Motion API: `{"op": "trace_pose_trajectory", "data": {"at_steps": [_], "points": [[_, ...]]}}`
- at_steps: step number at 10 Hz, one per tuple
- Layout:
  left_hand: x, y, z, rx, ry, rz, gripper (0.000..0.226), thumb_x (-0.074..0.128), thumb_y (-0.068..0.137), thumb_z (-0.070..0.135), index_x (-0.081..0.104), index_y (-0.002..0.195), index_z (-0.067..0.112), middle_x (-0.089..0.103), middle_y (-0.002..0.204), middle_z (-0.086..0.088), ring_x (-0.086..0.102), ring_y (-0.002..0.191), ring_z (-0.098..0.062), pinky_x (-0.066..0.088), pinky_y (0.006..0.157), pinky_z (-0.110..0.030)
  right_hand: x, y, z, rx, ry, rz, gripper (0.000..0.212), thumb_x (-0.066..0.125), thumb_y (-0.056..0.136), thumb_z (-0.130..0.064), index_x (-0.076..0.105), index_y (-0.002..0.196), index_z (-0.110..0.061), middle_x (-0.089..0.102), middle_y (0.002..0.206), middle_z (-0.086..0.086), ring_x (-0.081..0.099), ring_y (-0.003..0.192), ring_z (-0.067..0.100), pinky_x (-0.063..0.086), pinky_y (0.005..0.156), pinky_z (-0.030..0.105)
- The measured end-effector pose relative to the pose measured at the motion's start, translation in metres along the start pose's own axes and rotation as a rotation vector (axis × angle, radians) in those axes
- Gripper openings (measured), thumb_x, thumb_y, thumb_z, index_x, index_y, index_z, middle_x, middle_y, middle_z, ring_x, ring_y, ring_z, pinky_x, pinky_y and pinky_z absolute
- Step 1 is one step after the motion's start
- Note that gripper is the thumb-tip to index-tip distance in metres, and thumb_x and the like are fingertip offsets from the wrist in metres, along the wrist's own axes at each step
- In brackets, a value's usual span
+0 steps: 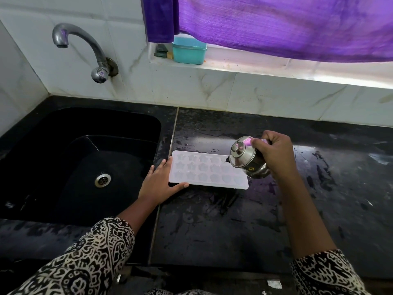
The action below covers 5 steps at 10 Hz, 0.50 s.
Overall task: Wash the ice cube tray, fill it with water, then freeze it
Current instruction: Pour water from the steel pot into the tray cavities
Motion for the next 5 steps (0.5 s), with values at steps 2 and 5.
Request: {"op": "trace_pose_trajectory", "data": {"at_steps": [2,5], "points": [[0.0,0.0,0.0,0.003,-0.003,0.004,0.12,0.024,0.066,0.093,0.005,0.157,0.017,0.02,0.162,-0.002,0.011,0.15,-0.011,0.004,0.121,-0.037,0.0,0.001,0.0,0.014,0.007,-0.002,0.043,0.069,0.076,-0.012,0.037,0.049,-0.022,0.038,0.042,-0.015,0.032,0.043,0.0,0.035,0.05,0.023],[-0.001,-0.001,0.001,0.004,-0.002,0.005,0.12,0.024,0.066,0.092,0.005,0.157,0.017,0.02,0.162,-0.002,0.012,0.15,-0.012,0.005,0.121,-0.037,-0.008,-0.007,0.023,0.281,0.349,0.153,0.035,0.063,0.078,-0.004,0.04,0.054,-0.017,0.041,0.047,-0.008,0.038,0.047,0.005,0.036,0.05,0.022]]}}
Point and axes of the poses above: each hand's wrist, its own y-axis towards the middle knuckle, its own x-axis out of the palm, z = x × y, the point moved 5 cm from there along y, towards the middle knuckle
